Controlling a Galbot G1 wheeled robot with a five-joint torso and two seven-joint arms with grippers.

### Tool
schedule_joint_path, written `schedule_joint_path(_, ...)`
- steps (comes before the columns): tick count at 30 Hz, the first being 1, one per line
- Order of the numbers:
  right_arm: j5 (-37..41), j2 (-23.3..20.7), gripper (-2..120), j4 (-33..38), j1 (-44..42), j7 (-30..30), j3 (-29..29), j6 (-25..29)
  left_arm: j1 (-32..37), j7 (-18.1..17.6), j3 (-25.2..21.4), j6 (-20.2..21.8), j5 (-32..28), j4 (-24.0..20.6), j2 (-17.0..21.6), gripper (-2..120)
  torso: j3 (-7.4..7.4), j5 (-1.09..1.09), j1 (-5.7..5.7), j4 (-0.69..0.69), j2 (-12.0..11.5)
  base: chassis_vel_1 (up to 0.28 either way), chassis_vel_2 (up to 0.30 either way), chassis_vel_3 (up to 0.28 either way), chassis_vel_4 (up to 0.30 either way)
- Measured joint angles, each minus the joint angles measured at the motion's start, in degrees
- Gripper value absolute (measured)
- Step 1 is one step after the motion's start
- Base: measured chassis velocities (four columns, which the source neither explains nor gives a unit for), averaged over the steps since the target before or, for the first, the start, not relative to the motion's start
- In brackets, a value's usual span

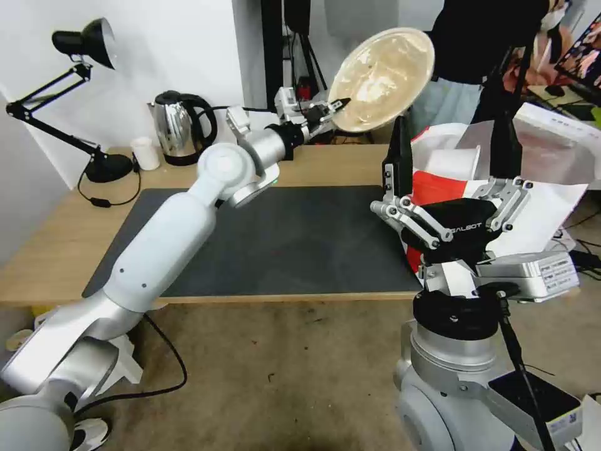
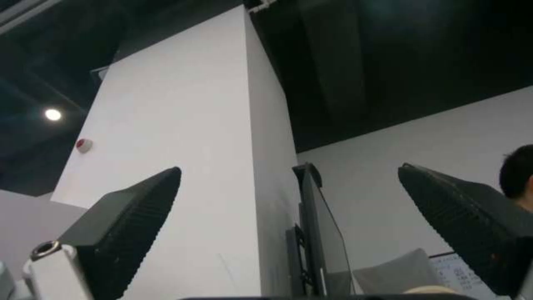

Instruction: Pick up the trash from the table and place it into the takeout bag.

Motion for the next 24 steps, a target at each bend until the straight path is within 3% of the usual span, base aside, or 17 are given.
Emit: schedule_joint_path(24,-0.2,0.6,100,0.0,0.3,0.0,-1.0,0.3,-5.1,3.6,7.7,-0.9,1.3,6.5,-5.5,3,0.0,0.0,0.0,0.01,0.0,0.0,0.0,0.0,0.0)
